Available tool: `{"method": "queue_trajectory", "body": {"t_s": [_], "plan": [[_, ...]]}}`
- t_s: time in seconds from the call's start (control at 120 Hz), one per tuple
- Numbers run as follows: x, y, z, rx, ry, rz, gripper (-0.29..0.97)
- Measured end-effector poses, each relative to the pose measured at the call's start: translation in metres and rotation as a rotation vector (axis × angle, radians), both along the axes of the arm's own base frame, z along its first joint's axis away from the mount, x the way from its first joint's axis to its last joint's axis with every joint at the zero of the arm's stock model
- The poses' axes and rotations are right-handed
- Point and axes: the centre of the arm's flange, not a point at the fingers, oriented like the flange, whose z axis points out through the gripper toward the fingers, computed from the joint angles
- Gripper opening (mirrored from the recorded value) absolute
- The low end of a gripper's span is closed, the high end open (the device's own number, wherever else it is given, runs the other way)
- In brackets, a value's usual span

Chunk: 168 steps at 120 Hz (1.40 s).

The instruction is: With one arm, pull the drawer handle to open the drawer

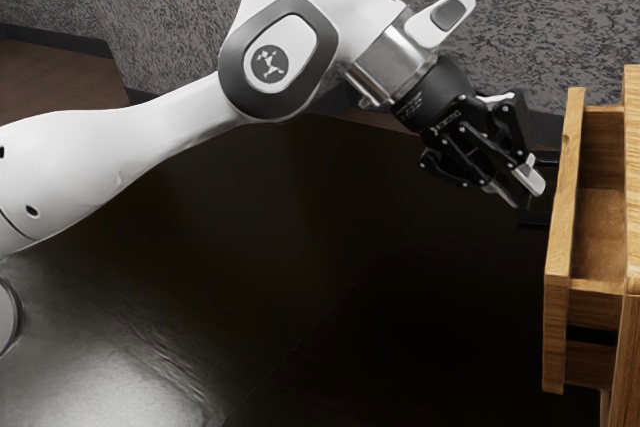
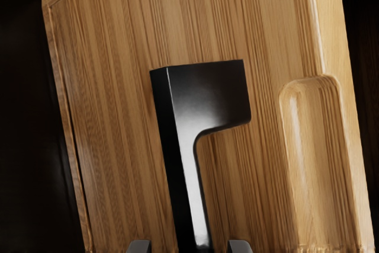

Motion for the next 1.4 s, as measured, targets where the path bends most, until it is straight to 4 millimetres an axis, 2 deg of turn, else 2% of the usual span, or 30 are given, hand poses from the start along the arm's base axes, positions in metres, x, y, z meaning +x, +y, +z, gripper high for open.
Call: {"method": "queue_trajectory", "body": {"t_s": [0.35, 0.808, 0.95, 1.05, 1.083, 1.167, 1.217, 1.283, 1.333, 1.4], "plan": [[-0.022, 0.016, -0.001, -0.005, 0.007, -0.011, 0.07], [-0.042, 0.069, -0.006, -0.024, 0.025, 0.049, 0.07], [-0.056, 0.084, -0.007, -0.022, 0.022, 0.065, 0.07], [-0.07, 0.099, 0.008, -0.03, -0.007, 0.086, 0.06], [-0.076, 0.102, 0.017, -0.031, -0.026, 0.091, 0.01], [-0.104, 0.107, 0.061, -0.029, -0.115, 0.096, 0.2], [-0.111, 0.11, 0.08, 0.021, -0.157, 0.122, 0.31], [-0.107, 0.113, 0.106, 0.187, -0.244, 0.196, 0.42], [-0.09, 0.123, 0.103, 0.344, -0.249, 0.28, 0.48], [-0.074, 0.113, 0.091, 0.59, -0.23, 0.391, 0.54]]}}
